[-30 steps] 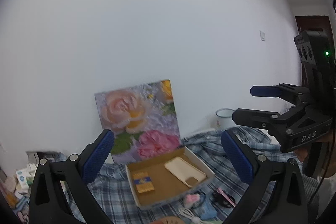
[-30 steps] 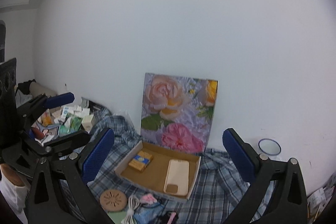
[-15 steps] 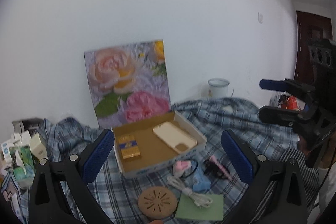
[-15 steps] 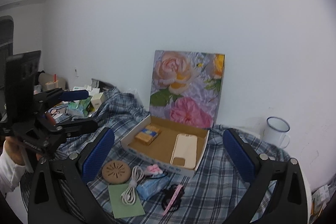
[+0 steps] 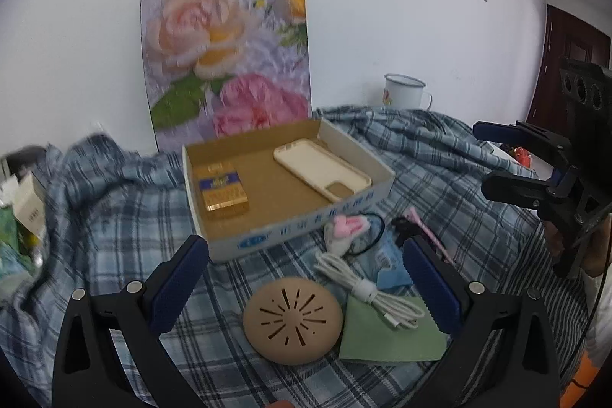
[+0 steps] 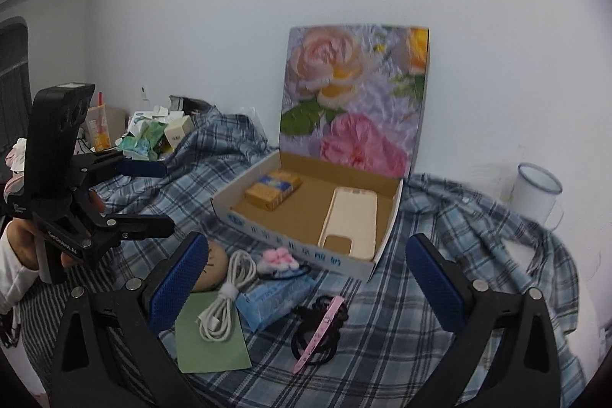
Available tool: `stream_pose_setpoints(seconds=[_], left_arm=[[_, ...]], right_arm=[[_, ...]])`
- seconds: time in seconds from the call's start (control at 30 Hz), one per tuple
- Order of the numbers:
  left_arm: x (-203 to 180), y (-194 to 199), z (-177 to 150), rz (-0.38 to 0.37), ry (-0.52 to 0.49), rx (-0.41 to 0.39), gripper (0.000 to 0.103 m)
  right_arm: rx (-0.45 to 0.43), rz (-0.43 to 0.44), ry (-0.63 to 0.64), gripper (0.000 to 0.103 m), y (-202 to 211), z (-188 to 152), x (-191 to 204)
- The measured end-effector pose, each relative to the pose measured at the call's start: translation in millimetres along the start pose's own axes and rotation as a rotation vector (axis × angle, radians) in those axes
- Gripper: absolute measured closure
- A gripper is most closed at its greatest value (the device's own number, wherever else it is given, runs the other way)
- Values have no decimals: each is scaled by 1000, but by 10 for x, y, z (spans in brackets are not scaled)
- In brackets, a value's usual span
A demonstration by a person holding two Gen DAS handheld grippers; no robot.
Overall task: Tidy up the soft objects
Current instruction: 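Move the left tool down over the round tan air freshener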
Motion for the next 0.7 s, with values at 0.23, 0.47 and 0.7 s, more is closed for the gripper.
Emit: stream_pose_setpoints(seconds=[0.23, 0.47, 0.7], left_arm=[[99, -256, -223, -19, 45, 100, 0], [96, -437, -404, -33, 50, 201, 9], [150, -565, -533, -29, 70, 284, 9]], right_arm=[[95, -8, -4, 0, -240, -279, -45], [199, 83, -26, 0, -451, -505, 99], [271, 94, 29, 0, -562, -673, 225]])
Point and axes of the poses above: each gripper's, at about its wrist camera, not at the fingertips, and y roughly against the way its jaws point, x to its left, z to its top, the point moved 8 cm from there along -y, roughly the way its jaws point, and after that the axes turned 3 degrees about -z, right-handed, at the moved point
